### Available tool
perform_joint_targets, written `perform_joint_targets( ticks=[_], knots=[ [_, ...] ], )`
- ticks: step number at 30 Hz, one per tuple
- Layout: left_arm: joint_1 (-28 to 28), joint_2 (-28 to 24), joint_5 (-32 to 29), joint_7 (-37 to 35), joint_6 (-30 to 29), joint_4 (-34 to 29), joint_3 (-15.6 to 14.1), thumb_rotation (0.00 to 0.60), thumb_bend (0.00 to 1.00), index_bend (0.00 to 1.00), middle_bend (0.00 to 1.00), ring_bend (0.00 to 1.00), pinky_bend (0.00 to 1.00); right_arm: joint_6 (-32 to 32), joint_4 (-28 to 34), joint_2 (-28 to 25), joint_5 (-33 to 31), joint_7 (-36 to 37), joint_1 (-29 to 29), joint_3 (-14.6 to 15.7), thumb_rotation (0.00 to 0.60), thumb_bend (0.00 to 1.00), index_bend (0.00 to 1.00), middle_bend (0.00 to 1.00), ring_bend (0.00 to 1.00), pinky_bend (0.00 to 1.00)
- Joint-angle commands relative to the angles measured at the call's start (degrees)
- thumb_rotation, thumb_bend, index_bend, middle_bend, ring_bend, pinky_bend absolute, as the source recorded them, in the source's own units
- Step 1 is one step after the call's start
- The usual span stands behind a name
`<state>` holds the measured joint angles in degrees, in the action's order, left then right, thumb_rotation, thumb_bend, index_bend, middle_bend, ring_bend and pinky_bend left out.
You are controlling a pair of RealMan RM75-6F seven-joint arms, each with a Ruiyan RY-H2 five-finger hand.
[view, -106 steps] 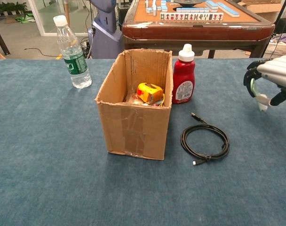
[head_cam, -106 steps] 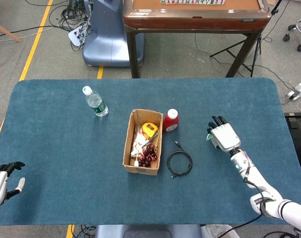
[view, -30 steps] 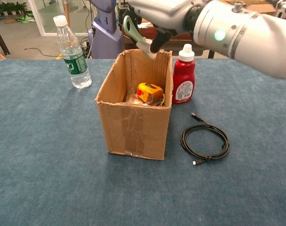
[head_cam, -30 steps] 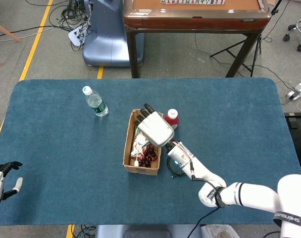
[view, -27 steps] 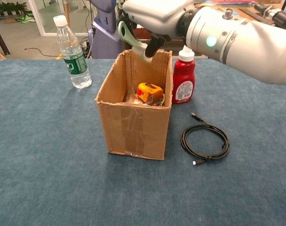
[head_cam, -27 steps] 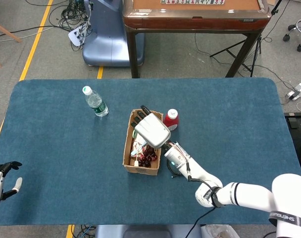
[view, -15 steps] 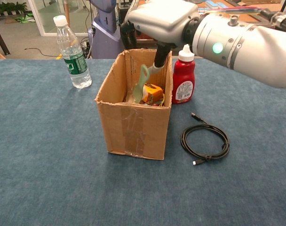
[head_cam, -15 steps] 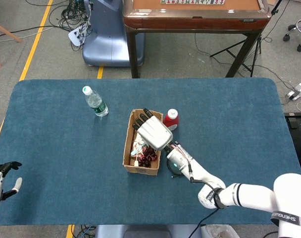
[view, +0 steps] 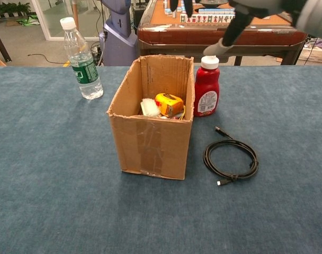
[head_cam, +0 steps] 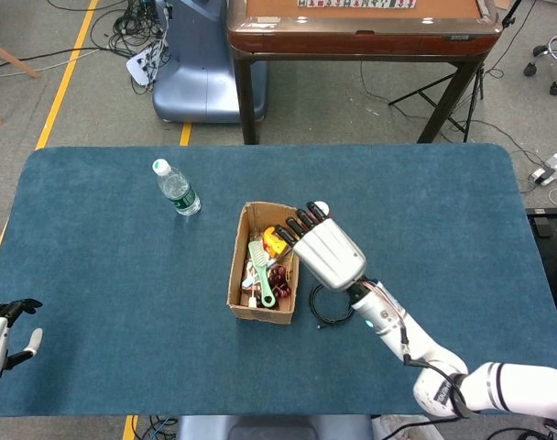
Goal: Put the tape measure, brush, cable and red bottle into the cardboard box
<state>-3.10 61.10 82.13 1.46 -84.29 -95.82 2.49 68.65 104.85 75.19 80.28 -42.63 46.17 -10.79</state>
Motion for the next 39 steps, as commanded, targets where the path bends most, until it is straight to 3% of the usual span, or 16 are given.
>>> perform_joint_targets(
  ticks=[1, 6, 12, 16, 23, 39],
  knots=[
    [0.0, 0.1, -0.2, 0.1, 0.1, 0.0, 0.1, 0.600, 0.35, 0.34, 0.41, 0.35, 0.55, 3.0, 2.3, -3.5, 3.6, 0.1, -3.7, 3.2, 0.600, 0.08, 0.38, 0.48, 0.41, 0.41],
    [-0.2, 0.3, -0.6, 0.6, 0.6, 0.2, 0.0, 0.600, 0.35, 0.34, 0.41, 0.35, 0.55, 4.0, 1.9, -6.3, 5.8, 1.7, -7.2, 6.6, 0.600, 0.10, 0.40, 0.63, 0.57, 0.60],
    [-0.3, 0.4, -0.9, 0.8, 0.9, 0.3, 0.1, 0.600, 0.35, 0.34, 0.41, 0.35, 0.55, 1.9, -0.7, -6.9, 5.9, 3.8, -9.3, 9.2, 0.600, 0.11, 0.46, 0.96, 0.88, 0.86],
    [-0.3, 0.4, -1.3, 0.7, 1.1, 0.5, 0.2, 0.600, 0.35, 0.34, 0.41, 0.35, 0.55, -0.2, -3.4, -5.8, 5.7, 6.3, -9.9, 10.3, 0.600, 0.14, 0.49, 1.00, 1.00, 0.96],
    [-0.3, 0.5, -1.4, 0.7, 1.0, 0.6, 0.2, 0.600, 0.35, 0.34, 0.41, 0.35, 0.55, -4.6, -8.6, -3.6, 7.2, 12.9, -9.7, 12.0, 0.600, 0.26, 0.54, 1.00, 1.00, 1.00],
    [-0.2, 0.1, -2.4, 0.8, 1.3, 0.1, 0.5, 0.600, 0.35, 0.34, 0.41, 0.35, 0.55, -15.6, -13.5, -1.3, 6.2, 17.3, -7.6, 14.0, 0.600, 0.22, 0.54, 1.00, 1.00, 1.00]
  ],
)
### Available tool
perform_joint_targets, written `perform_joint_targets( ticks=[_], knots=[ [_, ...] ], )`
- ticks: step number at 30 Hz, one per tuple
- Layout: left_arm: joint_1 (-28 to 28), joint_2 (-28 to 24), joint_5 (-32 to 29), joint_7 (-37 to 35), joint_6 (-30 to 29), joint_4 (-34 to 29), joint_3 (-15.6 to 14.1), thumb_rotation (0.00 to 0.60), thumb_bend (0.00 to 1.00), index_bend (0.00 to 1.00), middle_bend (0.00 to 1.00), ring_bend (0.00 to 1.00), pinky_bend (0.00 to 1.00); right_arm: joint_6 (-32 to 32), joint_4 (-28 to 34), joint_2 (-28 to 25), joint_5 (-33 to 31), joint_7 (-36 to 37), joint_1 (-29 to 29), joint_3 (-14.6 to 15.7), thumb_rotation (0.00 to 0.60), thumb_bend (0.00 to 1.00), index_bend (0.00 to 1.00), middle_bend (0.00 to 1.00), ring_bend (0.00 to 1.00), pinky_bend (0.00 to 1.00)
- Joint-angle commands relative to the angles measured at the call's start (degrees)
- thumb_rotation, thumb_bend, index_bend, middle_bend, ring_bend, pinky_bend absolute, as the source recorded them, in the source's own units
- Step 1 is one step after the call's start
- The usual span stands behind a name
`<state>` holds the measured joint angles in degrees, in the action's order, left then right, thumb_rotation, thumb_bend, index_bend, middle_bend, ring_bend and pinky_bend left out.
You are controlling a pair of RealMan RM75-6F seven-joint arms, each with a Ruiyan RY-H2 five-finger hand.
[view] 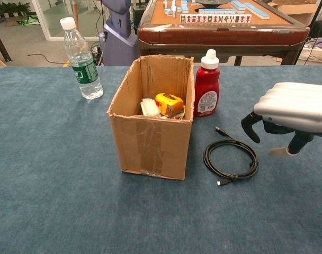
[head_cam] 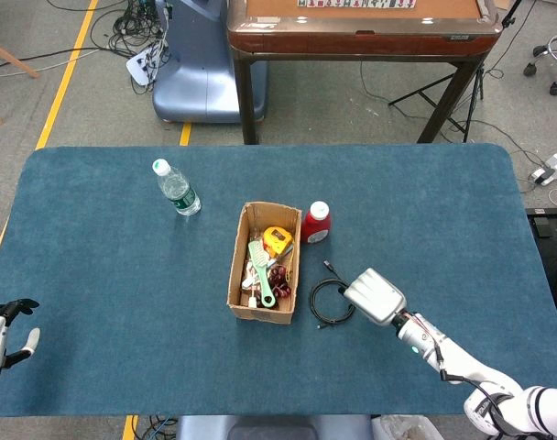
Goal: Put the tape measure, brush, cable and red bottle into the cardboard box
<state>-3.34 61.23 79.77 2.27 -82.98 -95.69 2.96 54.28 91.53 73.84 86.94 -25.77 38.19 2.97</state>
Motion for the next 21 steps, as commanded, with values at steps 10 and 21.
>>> perform_joint_targets(
  ticks=[10, 21],
  knots=[
    [0.0, -0.1, -0.5, 0.6, 0.4, -0.3, 0.0, 0.600, 0.35, 0.34, 0.41, 0.35, 0.55, -5.8, -2.2, 1.4, -2.7, -1.1, 1.1, 0.8, 0.600, 0.22, 0.54, 1.00, 1.00, 1.00],
    [0.0, -0.2, -0.6, 0.7, 0.4, -0.5, 0.0, 0.600, 0.35, 0.34, 0.41, 0.35, 0.55, -7.1, -4.0, 3.3, -4.3, -2.6, 1.6, -0.1, 0.600, 0.22, 0.53, 1.00, 1.00, 1.00]
  ],
)
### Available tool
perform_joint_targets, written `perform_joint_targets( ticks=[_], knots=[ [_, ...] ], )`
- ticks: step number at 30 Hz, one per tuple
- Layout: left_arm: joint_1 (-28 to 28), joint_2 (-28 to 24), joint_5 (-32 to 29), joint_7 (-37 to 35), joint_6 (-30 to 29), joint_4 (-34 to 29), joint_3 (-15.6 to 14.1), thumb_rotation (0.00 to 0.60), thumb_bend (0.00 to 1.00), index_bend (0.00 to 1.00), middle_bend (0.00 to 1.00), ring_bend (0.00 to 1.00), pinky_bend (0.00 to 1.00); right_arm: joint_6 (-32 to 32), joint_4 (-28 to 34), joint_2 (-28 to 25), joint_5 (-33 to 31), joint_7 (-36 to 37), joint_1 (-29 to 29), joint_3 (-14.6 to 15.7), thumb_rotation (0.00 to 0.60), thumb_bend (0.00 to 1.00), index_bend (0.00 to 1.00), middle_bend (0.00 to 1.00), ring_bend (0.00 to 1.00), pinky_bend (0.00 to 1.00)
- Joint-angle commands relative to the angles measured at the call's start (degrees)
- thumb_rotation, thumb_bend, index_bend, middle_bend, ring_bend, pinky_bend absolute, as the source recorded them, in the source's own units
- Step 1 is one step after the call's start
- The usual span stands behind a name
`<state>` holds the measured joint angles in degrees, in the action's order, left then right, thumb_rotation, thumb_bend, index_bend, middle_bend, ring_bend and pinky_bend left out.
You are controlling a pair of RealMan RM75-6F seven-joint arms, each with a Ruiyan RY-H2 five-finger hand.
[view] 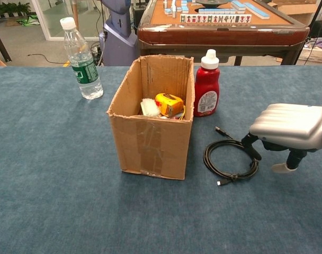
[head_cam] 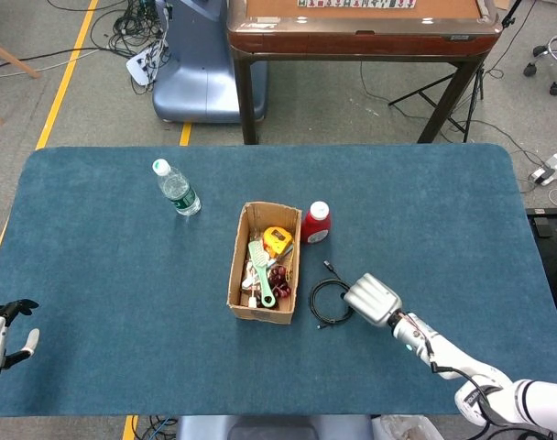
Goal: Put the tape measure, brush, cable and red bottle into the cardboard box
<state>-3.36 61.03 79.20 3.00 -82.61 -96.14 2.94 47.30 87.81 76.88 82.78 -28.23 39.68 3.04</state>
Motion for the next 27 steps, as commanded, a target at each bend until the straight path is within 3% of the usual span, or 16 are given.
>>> perform_joint_targets(
  ticks=[1, 27],
  knots=[
    [0.0, 0.0, 0.0, 0.0, 0.0, 0.0, 0.0, 0.600, 0.35, 0.34, 0.41, 0.35, 0.55, -0.3, -0.4, 0.4, -0.3, -0.1, 0.2, -0.2, 0.600, 0.22, 0.52, 1.00, 1.00, 1.00],
    [0.1, -0.2, 0.0, -0.3, -0.2, -0.1, 0.1, 0.600, 0.35, 0.34, 0.41, 0.35, 0.55, -5.4, -2.2, 2.1, -5.9, -2.8, 2.9, -1.3, 0.600, 0.24, 0.52, 1.00, 1.00, 1.00]
  ],
)
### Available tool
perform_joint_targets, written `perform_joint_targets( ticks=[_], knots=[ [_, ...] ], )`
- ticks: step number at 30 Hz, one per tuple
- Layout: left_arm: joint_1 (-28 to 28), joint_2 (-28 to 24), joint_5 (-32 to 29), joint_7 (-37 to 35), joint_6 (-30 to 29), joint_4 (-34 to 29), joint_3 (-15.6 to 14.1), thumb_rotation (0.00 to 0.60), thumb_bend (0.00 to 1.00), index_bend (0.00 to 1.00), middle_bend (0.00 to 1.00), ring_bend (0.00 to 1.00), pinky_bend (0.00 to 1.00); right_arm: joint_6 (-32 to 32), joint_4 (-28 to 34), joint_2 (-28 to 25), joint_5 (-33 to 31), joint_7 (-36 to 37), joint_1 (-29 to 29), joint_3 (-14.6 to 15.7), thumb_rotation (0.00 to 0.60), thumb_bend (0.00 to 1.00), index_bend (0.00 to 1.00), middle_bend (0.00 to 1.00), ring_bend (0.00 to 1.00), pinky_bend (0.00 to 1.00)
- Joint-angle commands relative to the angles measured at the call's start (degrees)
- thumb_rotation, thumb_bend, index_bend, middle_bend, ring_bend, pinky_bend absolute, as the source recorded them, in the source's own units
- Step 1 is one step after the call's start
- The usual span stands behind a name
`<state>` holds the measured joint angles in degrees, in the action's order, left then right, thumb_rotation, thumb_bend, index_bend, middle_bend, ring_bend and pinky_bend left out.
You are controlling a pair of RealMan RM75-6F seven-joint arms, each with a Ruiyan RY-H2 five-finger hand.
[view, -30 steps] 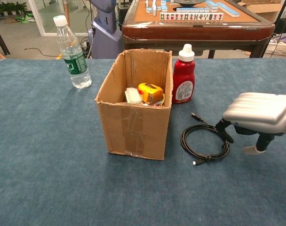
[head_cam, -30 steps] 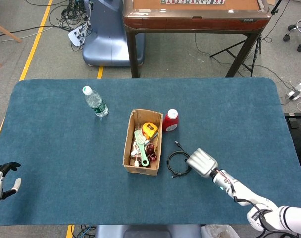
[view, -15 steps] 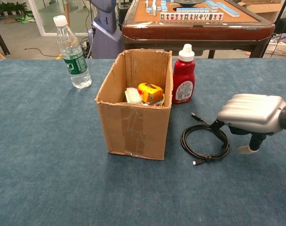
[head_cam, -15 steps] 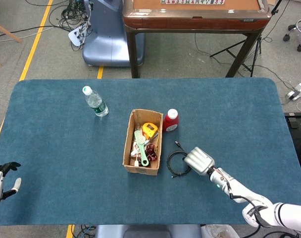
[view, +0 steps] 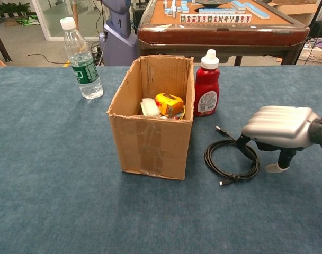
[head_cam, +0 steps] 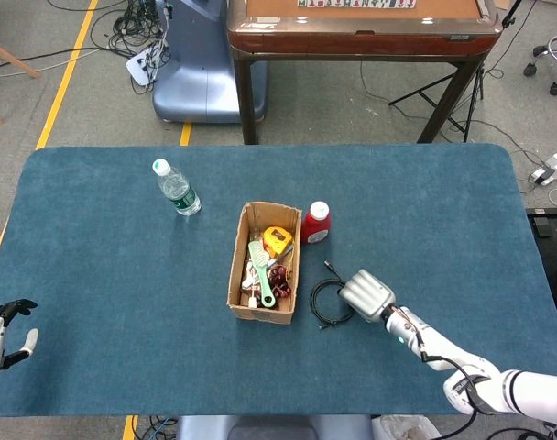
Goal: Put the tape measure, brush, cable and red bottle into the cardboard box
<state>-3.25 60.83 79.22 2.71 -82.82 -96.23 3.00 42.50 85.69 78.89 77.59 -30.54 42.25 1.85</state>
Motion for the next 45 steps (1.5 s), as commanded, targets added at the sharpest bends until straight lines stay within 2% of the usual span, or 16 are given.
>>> perform_joint_targets(
  ticks=[1, 18, 23, 28, 33, 39, 45],
  knots=[
    [0.0, 0.0, 0.0, 0.0, 0.0, 0.0, 0.0, 0.600, 0.35, 0.34, 0.41, 0.35, 0.55, -0.9, -0.1, 0.1, -1.1, -0.7, 0.5, -0.1, 0.600, 0.24, 0.52, 1.00, 1.00, 1.00],
    [0.1, -0.2, 0.0, -0.1, -0.1, -0.1, 0.0, 0.600, 0.35, 0.34, 0.41, 0.35, 0.55, -1.7, 0.1, 0.1, -3.2, -2.1, 1.9, 0.2, 0.600, 0.24, 0.45, 1.00, 1.00, 1.00],
    [0.1, -0.2, 0.0, -0.1, -0.1, -0.1, 0.0, 0.600, 0.35, 0.34, 0.41, 0.35, 0.55, -2.7, 0.1, 0.3, -5.2, -3.6, 2.4, 0.5, 0.600, 0.30, 0.45, 1.00, 1.00, 1.00],
    [0.1, -0.2, 0.0, -0.2, -0.1, -0.1, 0.0, 0.600, 0.35, 0.34, 0.41, 0.35, 0.55, -2.6, 0.3, 0.3, -7.2, -5.3, 2.7, 0.8, 0.600, 0.41, 0.56, 1.00, 1.00, 1.00],
    [0.1, -0.2, 0.0, -0.3, -0.1, -0.1, 0.1, 0.600, 0.35, 0.34, 0.41, 0.35, 0.55, -1.9, 0.9, 0.3, -8.3, -6.3, 2.8, 1.0, 0.600, 0.50, 0.63, 1.00, 1.00, 1.00],
    [0.1, -0.3, 0.0, -0.4, -0.1, -0.1, 0.0, 0.600, 0.35, 0.34, 0.41, 0.35, 0.55, 0.4, 2.8, -0.9, -7.3, -5.8, 2.2, 1.1, 0.600, 0.52, 0.67, 1.00, 1.00, 1.00],
    [0.1, -0.2, 0.0, -0.1, 0.0, -0.1, 0.0, 0.600, 0.35, 0.34, 0.41, 0.35, 0.55, 4.9, 7.6, -4.3, -4.6, -5.5, 1.2, 0.8, 0.600, 0.53, 0.67, 1.00, 1.00, 1.00]
  ],
)
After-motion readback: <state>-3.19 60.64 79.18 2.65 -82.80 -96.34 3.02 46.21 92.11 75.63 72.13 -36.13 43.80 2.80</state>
